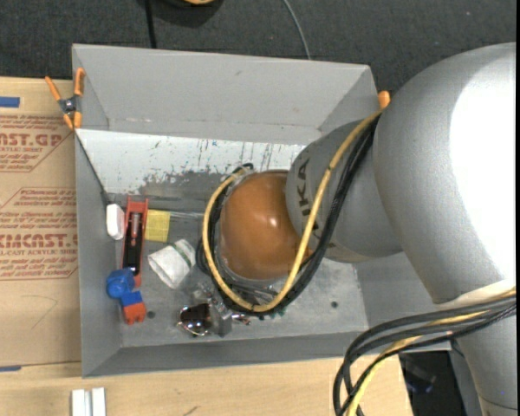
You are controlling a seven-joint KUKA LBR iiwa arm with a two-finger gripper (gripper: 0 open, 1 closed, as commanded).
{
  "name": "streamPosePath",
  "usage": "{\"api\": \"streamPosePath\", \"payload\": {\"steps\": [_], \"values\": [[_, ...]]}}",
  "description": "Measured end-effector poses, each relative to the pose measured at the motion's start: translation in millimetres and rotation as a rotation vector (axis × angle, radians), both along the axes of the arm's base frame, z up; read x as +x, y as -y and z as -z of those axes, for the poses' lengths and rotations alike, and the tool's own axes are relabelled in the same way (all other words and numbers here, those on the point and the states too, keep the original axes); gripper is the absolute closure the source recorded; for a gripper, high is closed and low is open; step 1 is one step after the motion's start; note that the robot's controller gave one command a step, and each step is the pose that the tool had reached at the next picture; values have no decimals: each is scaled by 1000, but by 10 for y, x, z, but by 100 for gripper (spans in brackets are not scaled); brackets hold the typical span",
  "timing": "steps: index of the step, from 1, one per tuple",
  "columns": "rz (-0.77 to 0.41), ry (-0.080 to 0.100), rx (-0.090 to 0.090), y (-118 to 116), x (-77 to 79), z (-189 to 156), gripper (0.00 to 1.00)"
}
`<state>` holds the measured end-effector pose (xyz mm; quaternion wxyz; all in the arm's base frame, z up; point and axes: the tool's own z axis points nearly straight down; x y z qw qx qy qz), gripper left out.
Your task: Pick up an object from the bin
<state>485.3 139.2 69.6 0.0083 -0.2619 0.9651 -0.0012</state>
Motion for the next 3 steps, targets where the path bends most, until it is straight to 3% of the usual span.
{"api": "streamPosePath", "payload": {"steps": [1, 2, 3], "values": [[10, -3, 1, 153, 12, -426, 100], [22, 7, 2, 201, 53, -495, 100], [29, -2, 2, 159, 50, -1217, 100]]}}
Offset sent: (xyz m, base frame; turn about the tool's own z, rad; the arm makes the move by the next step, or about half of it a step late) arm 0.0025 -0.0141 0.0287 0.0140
